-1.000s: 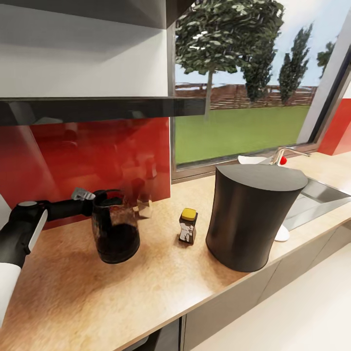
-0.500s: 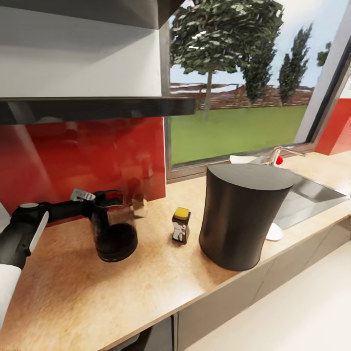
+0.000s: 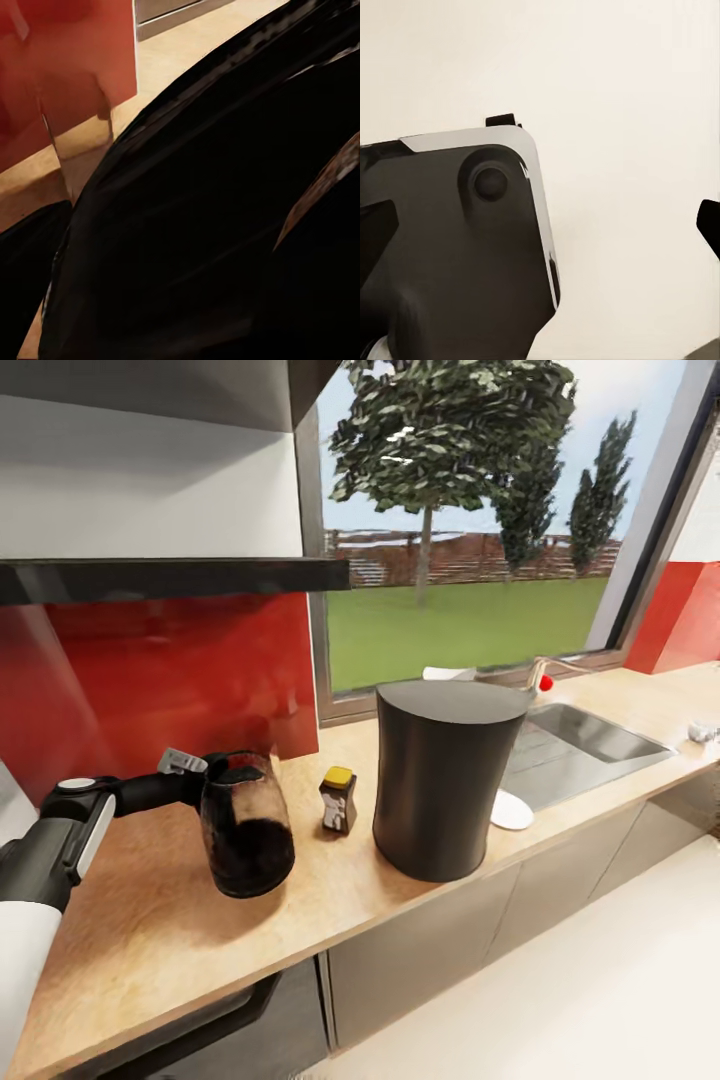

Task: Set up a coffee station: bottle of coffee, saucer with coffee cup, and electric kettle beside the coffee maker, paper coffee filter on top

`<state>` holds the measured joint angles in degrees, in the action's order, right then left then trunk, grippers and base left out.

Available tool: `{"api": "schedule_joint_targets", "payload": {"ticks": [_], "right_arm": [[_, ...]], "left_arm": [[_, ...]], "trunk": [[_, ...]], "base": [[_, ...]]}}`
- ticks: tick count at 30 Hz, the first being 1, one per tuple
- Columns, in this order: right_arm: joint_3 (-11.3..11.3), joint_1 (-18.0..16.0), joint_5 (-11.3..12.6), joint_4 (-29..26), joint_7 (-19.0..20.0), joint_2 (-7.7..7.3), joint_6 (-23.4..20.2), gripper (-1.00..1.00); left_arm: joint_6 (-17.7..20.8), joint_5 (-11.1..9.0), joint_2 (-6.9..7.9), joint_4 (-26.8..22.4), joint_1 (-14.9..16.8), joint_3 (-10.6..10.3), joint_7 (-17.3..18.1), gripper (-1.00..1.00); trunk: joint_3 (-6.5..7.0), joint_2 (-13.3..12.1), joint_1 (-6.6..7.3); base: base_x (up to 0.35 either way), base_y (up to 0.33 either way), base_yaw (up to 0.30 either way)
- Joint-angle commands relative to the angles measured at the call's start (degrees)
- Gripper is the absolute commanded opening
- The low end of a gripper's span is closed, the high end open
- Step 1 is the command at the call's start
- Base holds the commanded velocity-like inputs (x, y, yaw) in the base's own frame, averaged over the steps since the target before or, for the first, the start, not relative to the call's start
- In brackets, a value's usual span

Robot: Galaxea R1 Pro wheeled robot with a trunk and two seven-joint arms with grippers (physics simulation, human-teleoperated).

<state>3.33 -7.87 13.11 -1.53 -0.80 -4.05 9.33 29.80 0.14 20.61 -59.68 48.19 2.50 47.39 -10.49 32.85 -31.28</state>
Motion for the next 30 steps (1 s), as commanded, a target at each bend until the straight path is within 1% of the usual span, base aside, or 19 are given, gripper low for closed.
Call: {"api": "schedule_joint_targets", "payload": {"ticks": [1,4,6,10,15,16,17,21,23,30], "right_arm": [[0.4,0.0,0.4,0.0,-0.1,0.00,0.2,1.00],[0.4,0.0,0.4,0.0,-0.1,0.00,0.2,1.00],[0.4,0.0,0.4,0.0,-0.1,0.00,0.2,1.00],[0.4,0.0,0.4,-0.1,-0.1,0.07,0.2,1.00],[0.4,0.0,0.4,-0.1,-0.1,0.09,0.2,1.00],[0.4,0.0,0.4,-0.1,-0.1,0.09,0.2,1.00],[0.4,0.0,0.4,-0.1,-0.1,0.09,0.2,1.00],[0.4,0.0,0.4,-0.1,-0.1,0.09,0.2,1.00],[0.4,0.0,0.4,-0.1,-0.1,0.09,0.2,1.00],[0.4,0.0,0.4,-0.1,-0.1,0.09,0.2,1.00]], "left_arm": [[0.4,0.0,-0.03,-0.1,0.1,0.1,0.2,-1.00],[0.4,0.0,-0.10,-0.1,0.1,0.1,0.0,-1.00],[0.4,-0.1,-0.12,0.0,0.1,0.1,-1.0,-1.00],[0.3,-0.2,-0.20,0.0,0.1,0.1,-1.7,-1.00],[0.3,-0.3,-0.34,0.1,-1.2,0.0,-4.2,-1.00],[0.3,-0.3,-0.64,0.1,-1.6,0.0,-5.2,-1.00],[0.3,-0.3,-0.84,0.0,-1.7,0.0,-5.4,-1.00],[0.3,-0.3,-2.85,-0.4,-2.7,-0.1,-6.1,-1.00],[0.3,-0.3,-2.96,-0.6,-2.7,-0.1,-6.0,-1.00],[0.3,-0.3,-3.19,-0.9,-2.7,-0.1,-6.1,-1.00]], "trunk": [[-0.10,0.1,0.01],[-0.10,0.1,0.01],[-0.10,0.1,0.01],[-0.10,0.1,0.01],[-0.10,0.1,0.01],[-0.10,0.1,0.01],[-0.10,0.1,0.01],[-0.10,0.1,0.01],[-0.10,0.1,0.01],[-0.10,0.1,0.01]], "base": [[-0.266,-0.199,0.000],[-0.212,-0.194,0.000],[0.088,-0.155,0.000],[0.173,-0.102,0.000],[0.023,-0.011,0.000],[0.005,-0.002,0.000],[0.004,-0.002,0.000],[0.001,0.000,0.000],[0.000,-0.007,0.000],[0.000,-0.166,0.000]]}}
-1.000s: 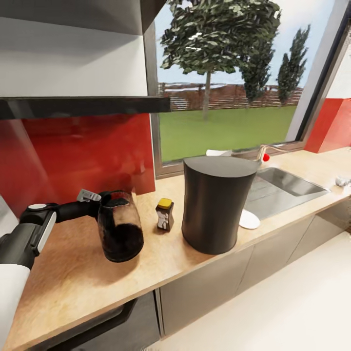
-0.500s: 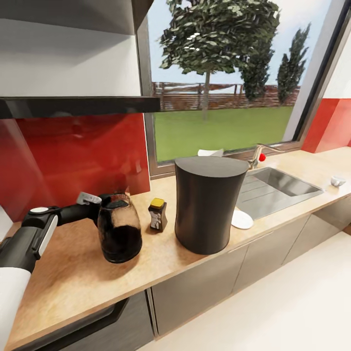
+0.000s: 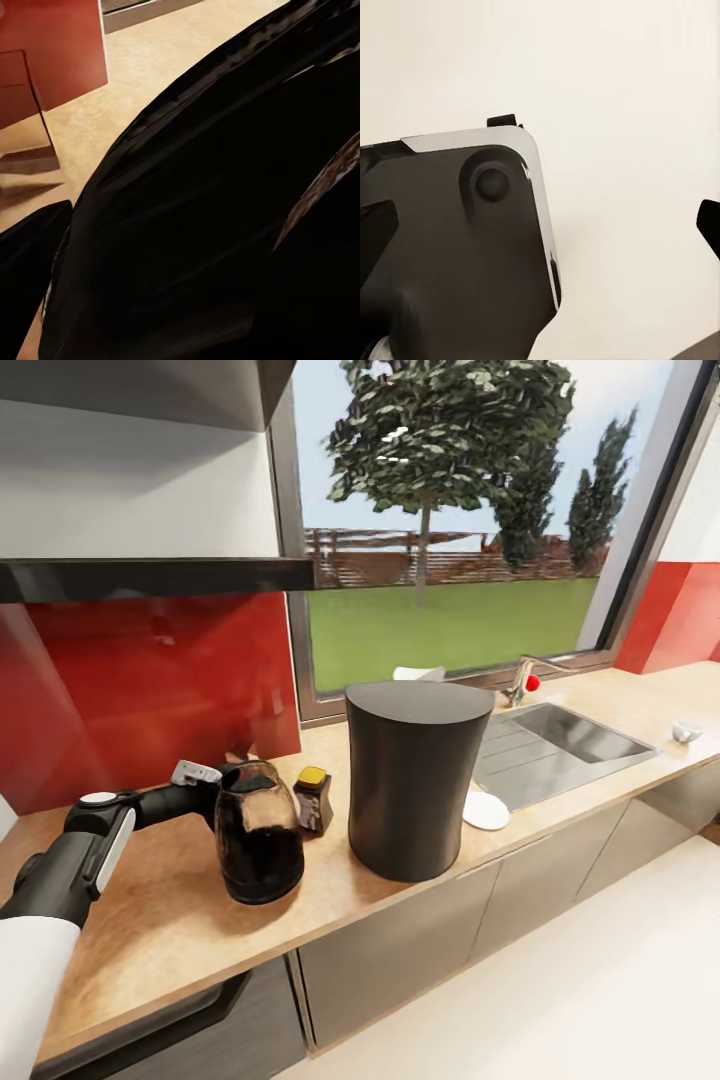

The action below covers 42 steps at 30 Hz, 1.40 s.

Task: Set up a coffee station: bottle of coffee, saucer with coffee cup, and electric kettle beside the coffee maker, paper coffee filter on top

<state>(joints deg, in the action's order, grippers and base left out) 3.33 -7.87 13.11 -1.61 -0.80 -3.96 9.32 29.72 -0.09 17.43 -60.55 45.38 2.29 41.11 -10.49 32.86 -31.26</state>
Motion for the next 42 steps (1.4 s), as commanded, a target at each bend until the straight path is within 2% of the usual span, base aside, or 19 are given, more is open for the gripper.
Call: {"api": "schedule_joint_targets", "payload": {"ticks": [1,6,12,30,38,42], "right_arm": [[0.4,0.0,0.4,0.0,-0.1,0.00,0.2,1.00],[0.4,0.0,0.4,0.0,-0.1,-0.04,0.2,1.00],[0.4,0.0,0.4,0.0,-0.1,-0.08,0.2,1.00],[0.4,0.0,0.4,0.1,-0.1,-0.09,0.2,1.00],[0.4,0.0,0.4,0.1,-0.1,-0.09,0.2,1.00],[0.4,0.0,0.4,0.1,0.0,-0.08,0.2,1.00]], "left_arm": [[0.4,-0.1,-0.03,-0.1,0.1,0.1,0.2,-1.00],[0.4,-0.1,-0.03,0.0,0.1,0.0,0.2,-1.00],[0.4,0.1,0.03,0.1,0.1,-2.0,0.0,-1.00],[0.3,0.0,-0.06,0.9,0.1,-2.4,-0.1,-1.00],[0.3,0.2,-1.82,1.0,0.1,-2.4,-0.2,-1.00],[0.3,0.0,-2.08,1.0,0.1,-2.4,-2.0,-1.00]], "trunk": [[-0.09,0.1,-0.02],[-0.09,0.1,-0.02],[-0.09,0.1,-0.02],[-0.09,0.1,-0.02],[-0.09,0.1,-0.02],[-0.09,0.1,-0.02]], "base": [[0.000,-0.036,0.000],[0.000,-0.137,0.000],[0.000,-0.184,0.000],[0.024,-0.021,0.000],[0.000,0.000,0.000],[0.000,0.000,0.000]]}}
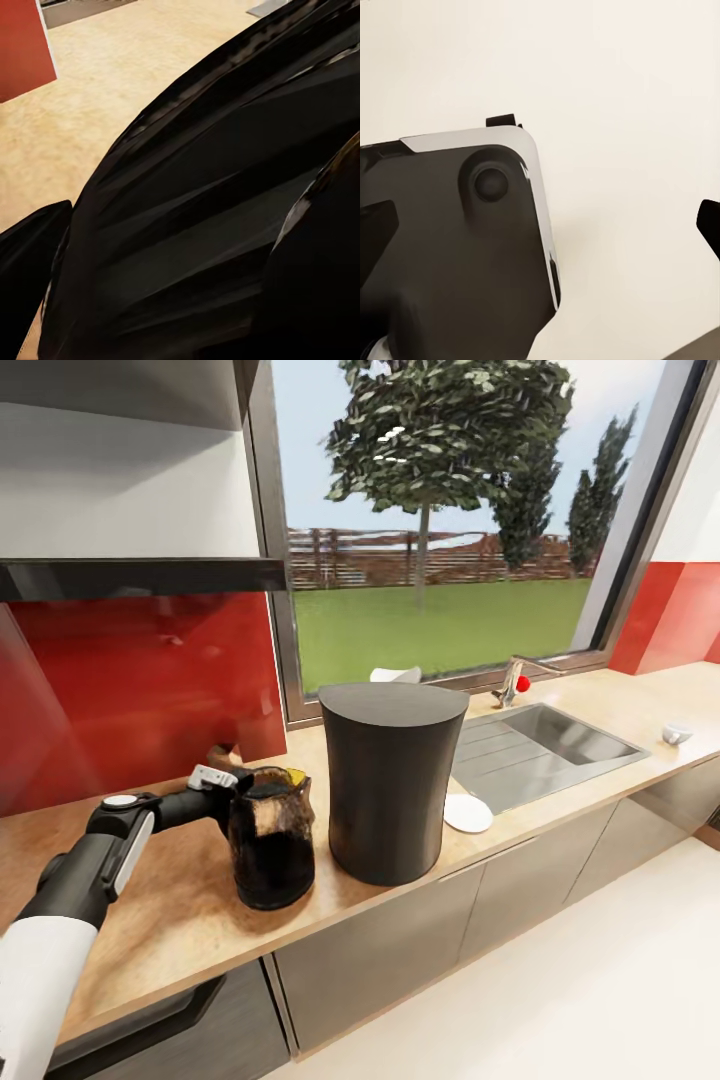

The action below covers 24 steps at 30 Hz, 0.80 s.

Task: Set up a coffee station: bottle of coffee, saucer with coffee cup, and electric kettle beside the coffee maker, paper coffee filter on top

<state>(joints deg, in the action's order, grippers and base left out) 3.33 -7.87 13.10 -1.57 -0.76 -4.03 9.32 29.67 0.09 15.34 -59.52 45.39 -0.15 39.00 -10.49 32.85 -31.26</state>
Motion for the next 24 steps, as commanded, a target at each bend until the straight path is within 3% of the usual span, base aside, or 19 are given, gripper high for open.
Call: {"api": "schedule_joint_targets", "payload": {"ticks": [1,5,8,14,19,24], "right_arm": [[0.4,0.0,0.4,0.0,-0.1,0.00,0.2,1.00],[0.6,-0.1,0.5,-0.1,-0.2,0.11,0.2,1.00],[0.5,-0.1,0.4,-0.1,-0.2,0.30,0.2,1.00],[0.5,0.0,0.5,-0.1,-0.1,-0.18,0.1,1.00],[0.5,0.0,0.4,-0.1,-0.1,-0.18,0.1,1.00],[0.6,0.0,0.4,-0.1,-0.1,-0.10,0.1,1.00]], "left_arm": [[0.4,-0.2,-0.15,-0.1,0.1,0.0,-0.3,-1.00],[-0.4,-0.3,-1.59,-1.0,-1.0,-0.2,-1.4,-1.00],[0.0,-0.2,-1.14,0.0,-2.0,-0.2,-0.7,-1.00],[0.5,-1.9,-1.02,-0.6,-2.3,0.1,-1.9,-1.00],[0.5,-0.5,-1.16,-2.2,-2.3,-0.1,-3.4,-1.00],[0.4,0.0,-2.72,-3.2,-2.5,-0.1,-4.8,-1.00]], "trunk": [[-0.10,0.1,-0.02],[-0.10,0.1,-0.02],[-0.10,0.1,-0.02],[-0.10,0.1,-0.02],[-0.10,0.1,-0.02],[-0.10,0.1,-0.02]], "base": [[0.000,0.000,0.000],[0.000,0.000,0.000],[0.000,0.000,0.000],[0.000,0.000,0.000],[0.000,0.000,0.000],[0.000,0.000,0.000]]}}
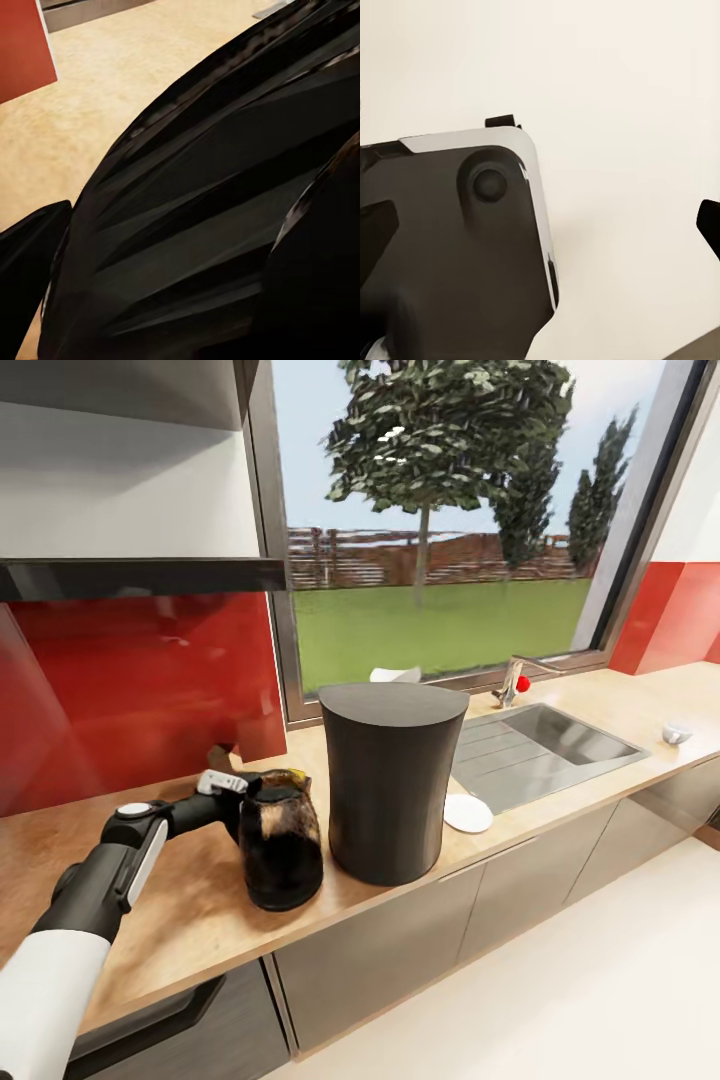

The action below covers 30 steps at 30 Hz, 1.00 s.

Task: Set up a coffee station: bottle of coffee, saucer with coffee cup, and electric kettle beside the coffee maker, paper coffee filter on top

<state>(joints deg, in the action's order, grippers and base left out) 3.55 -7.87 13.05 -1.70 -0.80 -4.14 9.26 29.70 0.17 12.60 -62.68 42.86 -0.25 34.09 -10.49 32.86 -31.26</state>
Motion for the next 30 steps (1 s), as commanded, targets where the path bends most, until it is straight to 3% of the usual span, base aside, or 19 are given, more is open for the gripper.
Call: {"api": "schedule_joint_targets", "payload": {"ticks": [1,2,6,7,9,30], "right_arm": [[0.4,0.0,0.4,0.0,-0.1,0.00,0.2,1.00],[0.4,-0.1,0.4,0.0,0.0,0.04,0.2,1.00],[0.4,0.0,0.4,0.0,0.0,0.09,0.1,1.00],[0.4,0.0,0.4,0.0,0.0,0.09,0.1,1.00],[0.4,0.0,0.4,0.0,0.0,0.09,0.1,1.00],[0.3,0.0,0.5,0.0,0.1,0.01,0.1,1.00]], "left_arm": [[0.3,-0.1,-0.31,-0.1,0.0,0.0,-0.2,-1.00],[0.3,-0.1,-0.71,0.0,0.0,0.0,-3.1,-1.00],[-0.8,0.0,-2.37,0.1,-0.7,-0.1,-4.6,-1.00],[-2.7,0.0,-2.77,0.1,-2.0,-0.2,-6.4,-1.00],[-3.4,-0.1,-2.88,0.2,-2.3,-0.2,-7.1,-1.00],[-3.5,-0.1,-2.94,0.1,-2.8,-0.5,-7.3,-1.00]], "trunk": [[-0.09,0.1,-0.02],[-0.09,0.1,-0.02],[-0.09,0.1,-0.02],[-0.09,0.1,-0.02],[-0.09,0.1,-0.02],[-0.09,0.1,-0.02]], "base": [[0.000,0.000,0.000],[0.000,0.000,0.000],[0.000,0.000,0.000],[0.000,0.000,0.000],[0.000,0.000,0.000],[0.000,0.000,0.000]]}}
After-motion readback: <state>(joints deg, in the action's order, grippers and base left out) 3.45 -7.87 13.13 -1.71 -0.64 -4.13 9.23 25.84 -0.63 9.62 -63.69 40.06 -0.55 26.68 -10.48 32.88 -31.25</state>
